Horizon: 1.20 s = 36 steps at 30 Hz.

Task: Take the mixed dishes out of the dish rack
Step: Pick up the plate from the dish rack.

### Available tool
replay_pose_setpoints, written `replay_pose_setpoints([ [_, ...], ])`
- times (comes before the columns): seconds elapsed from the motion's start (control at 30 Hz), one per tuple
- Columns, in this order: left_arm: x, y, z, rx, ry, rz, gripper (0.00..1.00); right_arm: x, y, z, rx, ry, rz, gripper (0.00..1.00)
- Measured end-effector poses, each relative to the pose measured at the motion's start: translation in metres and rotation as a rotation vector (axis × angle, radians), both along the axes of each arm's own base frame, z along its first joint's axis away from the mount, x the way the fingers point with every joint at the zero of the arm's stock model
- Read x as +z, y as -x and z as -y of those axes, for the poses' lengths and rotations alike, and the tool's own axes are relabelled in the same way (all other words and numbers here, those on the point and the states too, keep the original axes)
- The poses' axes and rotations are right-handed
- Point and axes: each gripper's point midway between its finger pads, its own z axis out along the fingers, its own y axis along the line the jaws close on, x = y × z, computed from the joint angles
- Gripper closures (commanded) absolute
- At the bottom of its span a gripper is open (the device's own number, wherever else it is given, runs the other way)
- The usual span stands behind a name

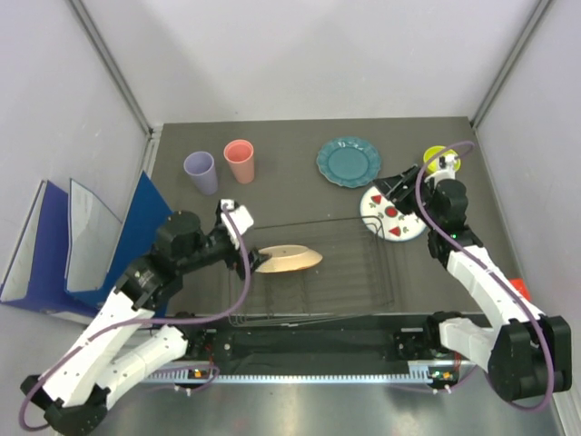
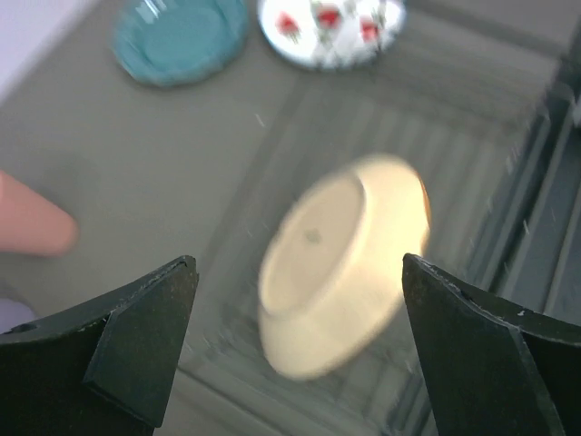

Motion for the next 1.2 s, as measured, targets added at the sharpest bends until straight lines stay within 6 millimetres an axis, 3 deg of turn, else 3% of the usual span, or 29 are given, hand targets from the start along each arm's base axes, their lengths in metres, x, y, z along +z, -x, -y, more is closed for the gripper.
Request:
replay_pose_setpoints([
  [0.13,0.063,-0.042,0.016,0.093,0.073,0.077,0.01,-0.002,0.001,-0.008,0.020,0.003,-0.004,0.38],
  [0.27,0.142,-0.117,0.041,0.292,0.152,0.095,0.01,0.007,0.004,-0.020,0.052,0.038,0.011,0.38],
  [0.3,0.150,-0.134,0.047,0.343,0.181,0.093,0.01,0.013,0.004,-0.023,0.056,0.049,0.028,0.38],
  [0.37,0.140,-0.157,0.049,0.460,0.220,0.032,0.01,0.029,0.005,-0.025,0.060,0.067,0.068,0.38],
  [0.43,0.119,-0.170,0.047,0.554,0.222,-0.038,0.14,0.044,0.008,-0.024,0.057,0.078,0.111,0.38],
  [0.53,0.088,-0.179,0.043,0.620,0.197,-0.098,0.10,0.062,0.013,-0.020,0.046,0.097,0.168,0.38],
  [0.63,0.074,-0.166,0.051,0.566,0.107,-0.049,0.04,0.066,0.015,-0.016,0.037,0.123,0.187,0.38],
  [0.67,0.072,-0.150,0.062,0.511,0.046,0.011,0.04,0.065,0.016,-0.015,0.032,0.134,0.187,0.38],
  [0.73,0.066,-0.105,0.096,0.361,-0.069,0.155,0.07,0.062,0.016,-0.013,0.027,0.151,0.183,0.38],
  [0.8,0.047,-0.040,0.135,0.137,-0.201,0.294,0.09,0.059,0.015,-0.012,0.023,0.162,0.178,0.38],
  [0.87,0.031,-0.010,0.146,0.030,-0.279,0.355,0.08,0.058,0.015,-0.012,0.024,0.164,0.176,0.39],
  [1.0,0.023,-0.012,0.122,0.054,-0.336,0.412,0.07,0.054,0.013,-0.013,0.029,0.165,0.165,0.38],
  [1.2,0.069,-0.012,0.066,0.167,-0.234,0.444,0.18,0.051,0.014,-0.014,0.035,0.165,0.159,0.39],
])
